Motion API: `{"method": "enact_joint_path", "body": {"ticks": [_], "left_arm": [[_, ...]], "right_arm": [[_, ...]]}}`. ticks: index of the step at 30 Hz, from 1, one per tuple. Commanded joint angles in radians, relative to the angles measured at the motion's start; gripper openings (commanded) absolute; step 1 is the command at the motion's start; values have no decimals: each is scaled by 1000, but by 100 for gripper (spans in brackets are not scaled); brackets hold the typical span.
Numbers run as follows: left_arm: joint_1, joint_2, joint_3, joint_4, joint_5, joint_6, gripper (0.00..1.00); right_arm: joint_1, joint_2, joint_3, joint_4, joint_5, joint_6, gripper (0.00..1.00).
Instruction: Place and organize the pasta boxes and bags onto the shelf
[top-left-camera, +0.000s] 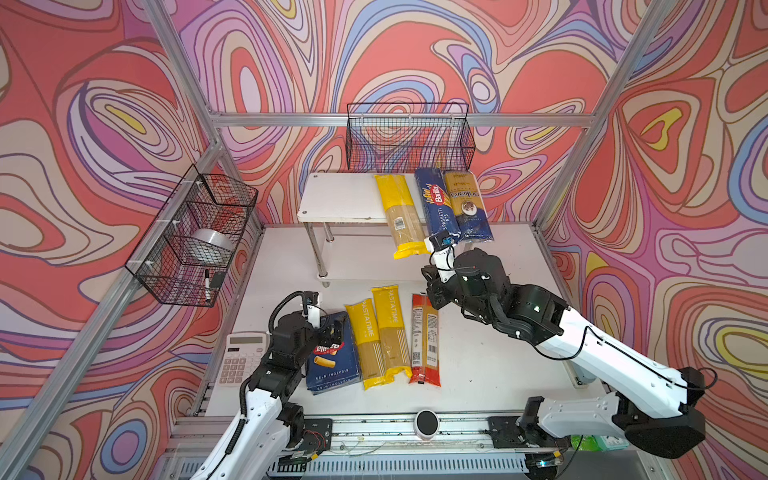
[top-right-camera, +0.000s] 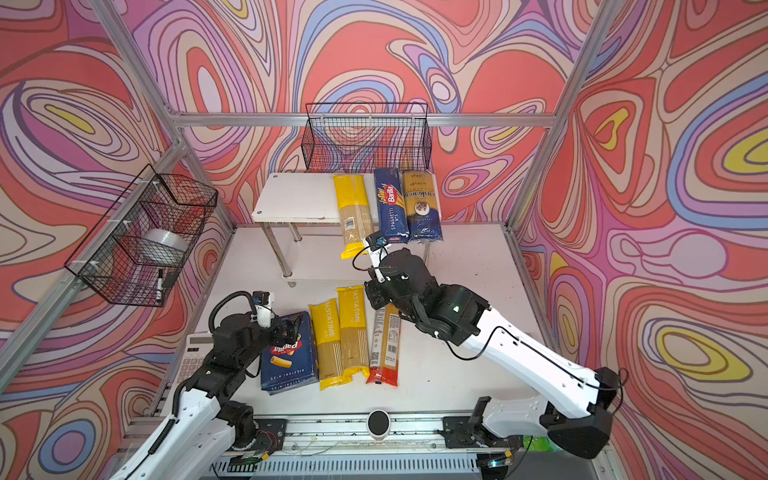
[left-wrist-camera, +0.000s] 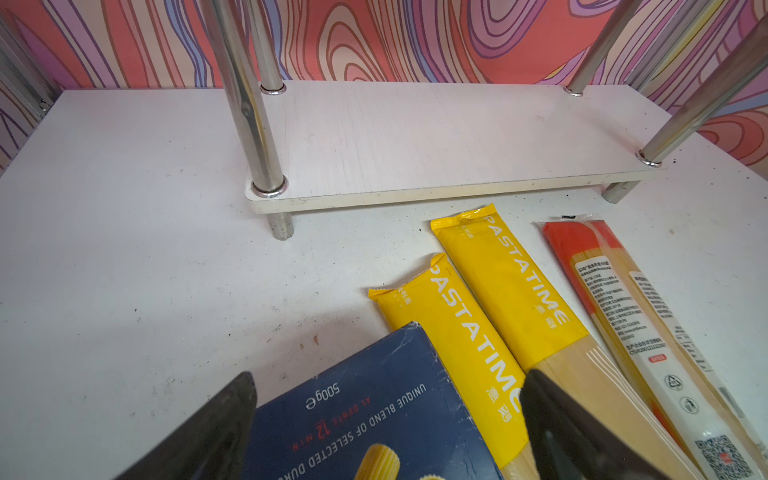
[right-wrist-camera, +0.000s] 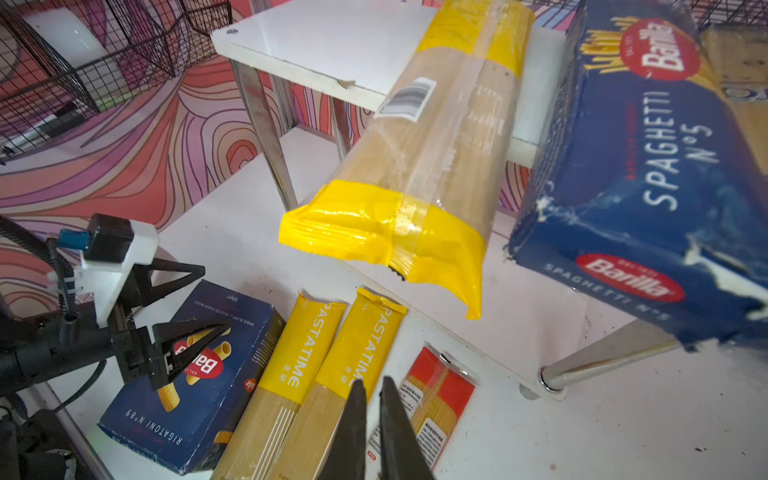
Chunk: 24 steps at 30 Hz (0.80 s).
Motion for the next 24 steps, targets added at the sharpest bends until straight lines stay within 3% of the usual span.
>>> {"method": "enact_joint_path", "body": {"ticks": [1, 4, 24], "left_arm": [[5, -6, -6, 17, 3, 6, 100], [5, -9, -7, 18, -3, 4, 100], [6, -26, -13, 16, 1, 5, 100]], "right_arm": [[3, 12, -10, 100, 2, 4, 4], [4, 42, 4, 118, -9, -11, 0], [3, 129, 47, 222, -10, -61, 0]]}}
